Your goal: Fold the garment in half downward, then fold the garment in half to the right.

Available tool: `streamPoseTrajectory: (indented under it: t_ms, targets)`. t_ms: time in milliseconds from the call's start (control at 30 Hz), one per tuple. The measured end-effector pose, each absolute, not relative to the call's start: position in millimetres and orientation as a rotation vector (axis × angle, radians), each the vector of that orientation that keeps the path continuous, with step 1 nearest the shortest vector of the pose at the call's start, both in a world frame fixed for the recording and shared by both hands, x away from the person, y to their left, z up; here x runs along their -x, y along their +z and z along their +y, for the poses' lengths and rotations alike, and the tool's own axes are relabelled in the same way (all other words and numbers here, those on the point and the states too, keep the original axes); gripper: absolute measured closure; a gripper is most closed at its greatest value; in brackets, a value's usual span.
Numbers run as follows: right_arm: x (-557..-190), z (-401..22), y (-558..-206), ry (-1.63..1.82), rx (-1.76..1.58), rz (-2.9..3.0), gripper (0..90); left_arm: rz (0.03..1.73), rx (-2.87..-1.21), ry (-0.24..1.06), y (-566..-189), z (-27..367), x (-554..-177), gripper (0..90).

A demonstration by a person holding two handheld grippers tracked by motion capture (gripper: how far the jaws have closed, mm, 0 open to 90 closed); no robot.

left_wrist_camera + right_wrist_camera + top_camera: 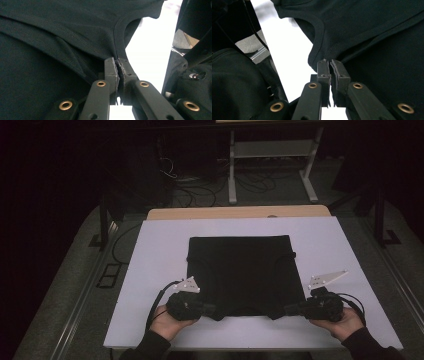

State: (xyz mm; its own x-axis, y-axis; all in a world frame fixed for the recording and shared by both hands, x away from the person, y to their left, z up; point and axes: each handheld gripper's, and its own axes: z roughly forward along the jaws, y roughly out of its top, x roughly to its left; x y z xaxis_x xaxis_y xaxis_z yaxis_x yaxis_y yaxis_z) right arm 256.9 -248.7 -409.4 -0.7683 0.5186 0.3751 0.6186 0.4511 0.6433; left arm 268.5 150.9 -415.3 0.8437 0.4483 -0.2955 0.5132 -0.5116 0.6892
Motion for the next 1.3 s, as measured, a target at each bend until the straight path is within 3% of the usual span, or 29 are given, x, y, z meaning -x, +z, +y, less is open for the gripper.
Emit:
streamPoseTrajectory:
  t_ms: [100, 300, 433, 567, 733, 900, 1300]
  targets:
    - [-257.2, -248.5, -409.9, -1.205, 1.021, -2.560, 80.4, 0.701, -2.188, -0.097, -416.0, 151.8, -268.1, 83.1]
    - [-257.9, -249.7, -407.4, -1.221, 1.078, -2.576, 62.0, 0.721, -2.158, -0.064, -416.7, 153.1, -266.5, 63.0]
    - [-257.7, -246.2, -406.1, -1.233, 1.072, -2.596, 48.1, 0.742, -2.137, -0.039, -416.1, 154.7, -266.2, 50.8]
    - [-258.4, -243.6, -404.1, -1.255, 1.074, -2.614, 36.6, 0.748, -2.124, -0.031, -416.0, 156.4, -266.6, 44.6]
    - [-261.9, -243.0, -398.0, -1.295, 1.109, -2.637, 12.8, 0.744, -2.115, -0.006, -414.9, 157.5, -266.5, 32.7]
    - [-267.5, -243.6, -389.7, -1.334, 1.136, -2.646, 0.9, 0.744, -2.097, 0.021, -413.4, 159.9, -265.9, 19.9]
    - [-280.7, -241.3, -376.6, -1.375, 1.153, -2.677, 0.0, 0.746, -2.024, 0.028, -408.8, 172.4, -265.5, 2.8]
